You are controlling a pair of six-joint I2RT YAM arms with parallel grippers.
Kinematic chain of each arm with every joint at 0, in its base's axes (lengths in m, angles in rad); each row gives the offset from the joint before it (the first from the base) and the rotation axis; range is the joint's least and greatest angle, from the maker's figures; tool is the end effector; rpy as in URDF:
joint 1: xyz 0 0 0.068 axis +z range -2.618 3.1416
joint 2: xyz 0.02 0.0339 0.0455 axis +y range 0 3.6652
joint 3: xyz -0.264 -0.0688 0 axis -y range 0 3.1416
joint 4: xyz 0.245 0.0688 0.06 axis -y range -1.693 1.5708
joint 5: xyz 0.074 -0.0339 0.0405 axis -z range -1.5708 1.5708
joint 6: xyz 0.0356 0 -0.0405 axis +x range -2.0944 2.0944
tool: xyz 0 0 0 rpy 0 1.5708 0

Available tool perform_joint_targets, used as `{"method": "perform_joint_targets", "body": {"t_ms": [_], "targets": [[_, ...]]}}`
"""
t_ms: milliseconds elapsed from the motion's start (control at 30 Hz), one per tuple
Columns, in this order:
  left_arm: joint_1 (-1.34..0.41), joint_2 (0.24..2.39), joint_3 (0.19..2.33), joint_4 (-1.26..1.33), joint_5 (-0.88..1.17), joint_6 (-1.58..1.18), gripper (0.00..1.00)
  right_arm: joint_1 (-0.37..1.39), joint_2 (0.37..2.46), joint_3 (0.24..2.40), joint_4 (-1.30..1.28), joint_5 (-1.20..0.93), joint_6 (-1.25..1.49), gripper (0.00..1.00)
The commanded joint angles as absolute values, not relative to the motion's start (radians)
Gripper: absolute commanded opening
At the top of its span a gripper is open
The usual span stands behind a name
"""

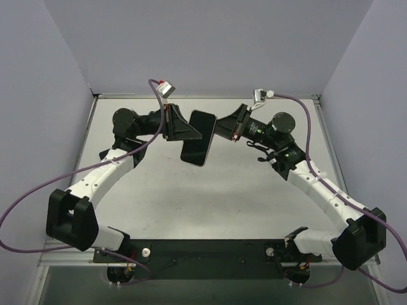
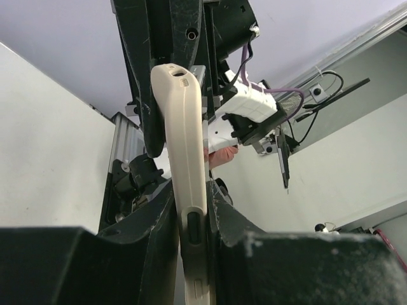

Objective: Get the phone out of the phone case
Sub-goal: Remove the phone case from the phone.

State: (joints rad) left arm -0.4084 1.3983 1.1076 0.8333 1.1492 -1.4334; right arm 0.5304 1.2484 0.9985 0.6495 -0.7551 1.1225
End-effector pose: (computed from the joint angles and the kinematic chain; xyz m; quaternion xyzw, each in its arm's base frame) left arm 0.2647 -0.1499 0.4066 0.2100 0.5918 -0.7436 0.2295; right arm 0.2297 0.1630 0.4003 -0.1440 0.5811 0.7078 0.3750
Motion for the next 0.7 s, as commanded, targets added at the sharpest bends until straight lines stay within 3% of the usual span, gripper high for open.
{"method": "perform_joint_targets", "body": {"t_ms": [0,233,367,433,467,567,600,667], "targets": [[-0.411,1.405,1.11,1.207,0.816,-1.453,0.0,0.646,1.371,0.878,0.247,-0.999,1.017,0.0],[-0.407,1.558,0.982,1.379,0.819,-1.546,0.0,0.623,1.387,0.81,0.35,-0.924,1.084,0.0],[-0.407,1.646,0.933,1.422,0.86,-1.549,0.1,0.581,1.426,0.753,0.399,-0.896,1.094,0.0],[-0.407,1.686,0.881,1.416,0.868,-1.533,0.21,0.548,1.445,0.704,0.425,-0.89,1.095,0.0],[-0.407,1.695,0.862,1.405,0.871,-1.504,0.35,0.535,1.45,0.69,0.423,-0.884,1.089,0.0],[-0.41,1.73,0.804,1.373,0.873,-1.456,0.57,0.496,1.454,0.66,0.368,-0.868,1.03,0.0],[-0.416,1.739,0.793,1.365,0.877,-1.444,0.81,0.486,1.453,0.658,0.348,-0.865,1.016,0.0],[-0.428,1.758,0.781,1.341,0.9,-1.402,0.87,0.457,1.451,0.657,0.296,-0.856,0.991,0.0]]}}
